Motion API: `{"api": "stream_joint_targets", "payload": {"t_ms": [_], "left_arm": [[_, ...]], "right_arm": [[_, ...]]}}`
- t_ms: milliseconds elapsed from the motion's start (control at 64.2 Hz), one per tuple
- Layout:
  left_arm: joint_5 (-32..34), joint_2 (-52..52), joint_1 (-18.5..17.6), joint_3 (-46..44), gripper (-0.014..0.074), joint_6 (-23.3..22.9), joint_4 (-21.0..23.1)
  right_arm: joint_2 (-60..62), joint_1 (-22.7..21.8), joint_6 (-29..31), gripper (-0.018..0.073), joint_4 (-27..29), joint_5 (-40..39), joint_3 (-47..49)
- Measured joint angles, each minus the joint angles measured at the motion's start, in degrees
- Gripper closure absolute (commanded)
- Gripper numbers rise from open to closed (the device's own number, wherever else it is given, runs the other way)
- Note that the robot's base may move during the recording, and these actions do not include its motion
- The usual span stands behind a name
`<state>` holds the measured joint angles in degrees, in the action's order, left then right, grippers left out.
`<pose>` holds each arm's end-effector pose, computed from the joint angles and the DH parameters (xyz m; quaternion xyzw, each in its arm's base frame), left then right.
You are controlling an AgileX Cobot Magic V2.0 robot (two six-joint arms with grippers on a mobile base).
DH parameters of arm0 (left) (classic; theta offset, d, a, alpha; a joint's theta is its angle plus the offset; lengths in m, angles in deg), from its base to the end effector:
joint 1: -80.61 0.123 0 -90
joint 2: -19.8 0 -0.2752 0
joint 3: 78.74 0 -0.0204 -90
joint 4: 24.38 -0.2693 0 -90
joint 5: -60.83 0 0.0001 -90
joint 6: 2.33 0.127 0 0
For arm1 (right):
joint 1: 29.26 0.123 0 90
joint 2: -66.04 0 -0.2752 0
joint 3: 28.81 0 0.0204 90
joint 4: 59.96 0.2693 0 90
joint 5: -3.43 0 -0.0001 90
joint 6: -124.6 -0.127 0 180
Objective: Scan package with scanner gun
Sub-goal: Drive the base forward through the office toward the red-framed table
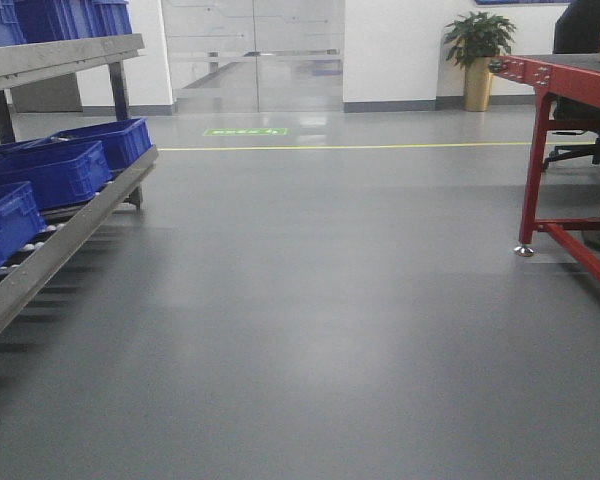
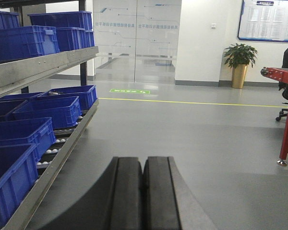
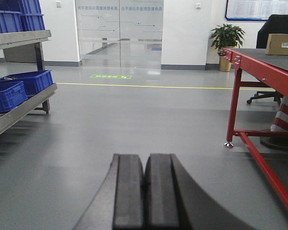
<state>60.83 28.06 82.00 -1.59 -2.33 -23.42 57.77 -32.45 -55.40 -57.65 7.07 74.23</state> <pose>0.1210 0.0029 0.2145 -0.0139 0.6781 0.0028 0.7349 0.1211 -0.0064 0.2077 0.0326 0.6993 -0.0046 0.7140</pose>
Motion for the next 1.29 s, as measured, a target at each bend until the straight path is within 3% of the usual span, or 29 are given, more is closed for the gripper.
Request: {"api": "stream_joint_targets", "payload": {"t_ms": [1293], "left_arm": [[0.00, 0.00, 0.00, 0.00, 0.0707, 0.00, 0.00]], "right_arm": [[0.00, 0.00, 0.00, 0.0728, 0.00, 0.00, 0.00]]}}
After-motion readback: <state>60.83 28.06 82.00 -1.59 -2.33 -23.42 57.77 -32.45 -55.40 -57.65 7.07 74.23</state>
